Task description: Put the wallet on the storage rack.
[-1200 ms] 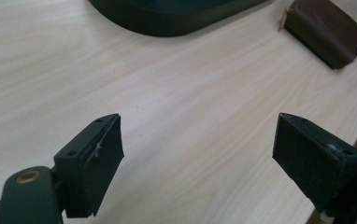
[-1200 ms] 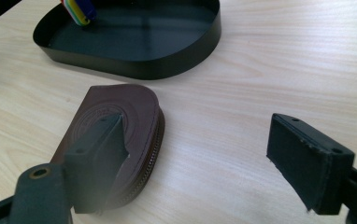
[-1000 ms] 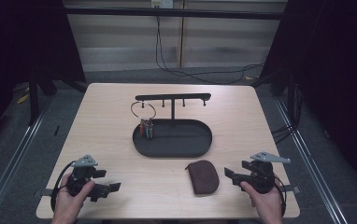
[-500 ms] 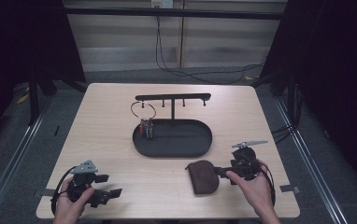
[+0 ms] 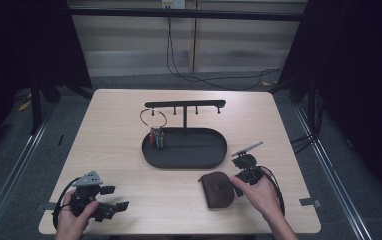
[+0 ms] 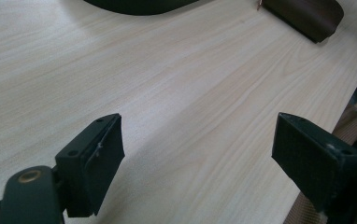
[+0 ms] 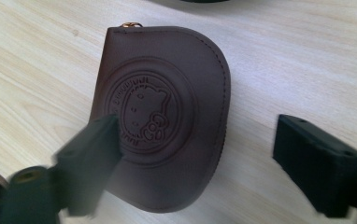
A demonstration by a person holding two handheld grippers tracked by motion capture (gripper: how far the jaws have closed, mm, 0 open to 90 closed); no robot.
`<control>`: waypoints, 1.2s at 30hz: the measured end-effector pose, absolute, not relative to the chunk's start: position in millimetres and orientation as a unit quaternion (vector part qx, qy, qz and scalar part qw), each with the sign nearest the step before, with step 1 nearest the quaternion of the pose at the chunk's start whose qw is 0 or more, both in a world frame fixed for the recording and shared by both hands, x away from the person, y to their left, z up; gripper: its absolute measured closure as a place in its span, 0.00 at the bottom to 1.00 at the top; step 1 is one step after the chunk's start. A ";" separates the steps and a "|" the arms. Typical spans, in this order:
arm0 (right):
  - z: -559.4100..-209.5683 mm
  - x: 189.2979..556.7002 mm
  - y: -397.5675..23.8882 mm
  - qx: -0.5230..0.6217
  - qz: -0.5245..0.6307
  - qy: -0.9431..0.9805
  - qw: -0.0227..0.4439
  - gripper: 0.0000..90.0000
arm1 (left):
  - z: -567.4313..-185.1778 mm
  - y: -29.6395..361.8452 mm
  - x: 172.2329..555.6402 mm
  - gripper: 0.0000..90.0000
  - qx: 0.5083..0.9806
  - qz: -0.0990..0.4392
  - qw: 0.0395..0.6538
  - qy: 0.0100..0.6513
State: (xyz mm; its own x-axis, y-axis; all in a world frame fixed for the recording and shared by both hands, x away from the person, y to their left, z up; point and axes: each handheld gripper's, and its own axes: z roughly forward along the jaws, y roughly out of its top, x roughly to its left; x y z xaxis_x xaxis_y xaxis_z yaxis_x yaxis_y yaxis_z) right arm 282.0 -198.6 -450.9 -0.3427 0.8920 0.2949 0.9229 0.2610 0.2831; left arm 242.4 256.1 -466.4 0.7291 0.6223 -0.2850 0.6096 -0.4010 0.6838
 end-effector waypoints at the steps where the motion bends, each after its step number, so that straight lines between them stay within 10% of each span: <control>1: -450.1 283.5 -197.3 -0.571 -0.199 -0.795 0.037 0.22 | -466.7 255.7 242.6 0.18 0.837 0.007 0.406 0.367; 36: -471.2 313.3 -179.2 -0.604 -0.171 -0.768 0.127 0.30 | -470.6 254.9 245.9 0.21 0.832 -0.004 0.399 0.385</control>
State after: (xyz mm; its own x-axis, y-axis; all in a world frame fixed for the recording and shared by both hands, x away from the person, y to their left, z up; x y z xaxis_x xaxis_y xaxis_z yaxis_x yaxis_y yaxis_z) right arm 313.3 -179.2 -471.2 -0.2392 0.8842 0.4012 0.9709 0.2132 0.1091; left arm 245.9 254.9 -470.6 0.7032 0.6382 -0.3135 0.6440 -0.3848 0.6612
